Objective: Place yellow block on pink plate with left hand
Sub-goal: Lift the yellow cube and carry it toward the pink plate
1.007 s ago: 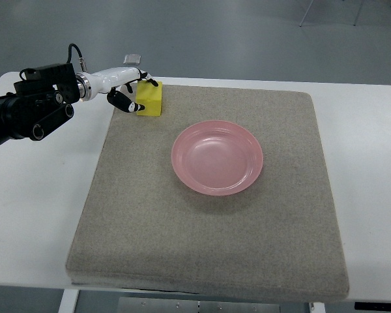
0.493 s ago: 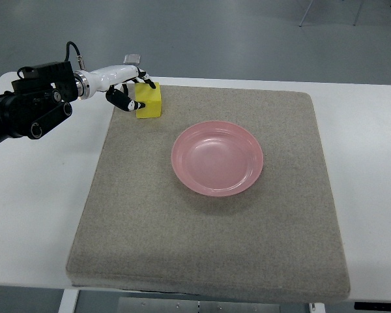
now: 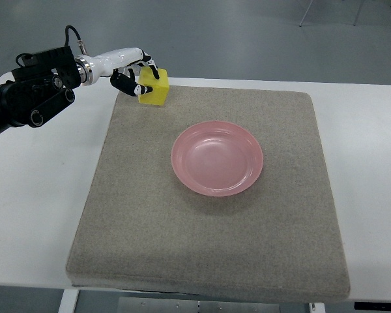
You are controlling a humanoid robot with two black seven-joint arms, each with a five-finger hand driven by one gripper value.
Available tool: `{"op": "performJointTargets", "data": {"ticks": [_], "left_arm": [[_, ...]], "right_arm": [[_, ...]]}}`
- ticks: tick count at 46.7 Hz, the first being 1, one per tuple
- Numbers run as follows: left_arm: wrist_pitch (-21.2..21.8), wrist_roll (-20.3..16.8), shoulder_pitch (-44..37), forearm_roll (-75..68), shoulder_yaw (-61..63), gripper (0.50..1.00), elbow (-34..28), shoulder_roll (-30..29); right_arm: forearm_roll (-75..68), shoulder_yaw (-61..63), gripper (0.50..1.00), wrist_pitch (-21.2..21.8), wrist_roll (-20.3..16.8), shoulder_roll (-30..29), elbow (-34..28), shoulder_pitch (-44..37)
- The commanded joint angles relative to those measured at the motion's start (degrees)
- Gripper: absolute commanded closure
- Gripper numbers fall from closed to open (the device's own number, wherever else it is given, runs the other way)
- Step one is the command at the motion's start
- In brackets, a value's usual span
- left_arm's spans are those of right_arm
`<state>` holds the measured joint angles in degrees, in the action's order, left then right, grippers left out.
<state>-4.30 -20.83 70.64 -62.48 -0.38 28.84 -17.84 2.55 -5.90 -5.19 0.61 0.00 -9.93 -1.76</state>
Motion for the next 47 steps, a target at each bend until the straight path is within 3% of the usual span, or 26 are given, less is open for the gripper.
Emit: {"op": "performJointTargets", "data": {"ticks": [1,9,35,47], "left_arm": [[-0.01,0.0,0.2,-0.09,-0.15,1.0,2.09,-0.18],[-0.01,0.0,0.46,-0.27,-0.76,1.0,9.03,-1.59],[-0.01,0.0,0.37,-0.27,-1.55,1.0,14.4,-2.38],[-0.54,0.0,0.37,-0.27,-3.22,1.0,19.93,-2.82]], "right_arm": [[0.0,0.01,0.576,0.0,0.0,0.0,0.0,-0.08],[0.0,0.01,0.576,0.0,0.0,0.0,0.0,0.01],[0.0,0.01,0.576,0.0,0.0,0.0,0.0,0.01],[0.0,0.01,0.576,0.0,0.0,0.0,0.0,0.01]]}}
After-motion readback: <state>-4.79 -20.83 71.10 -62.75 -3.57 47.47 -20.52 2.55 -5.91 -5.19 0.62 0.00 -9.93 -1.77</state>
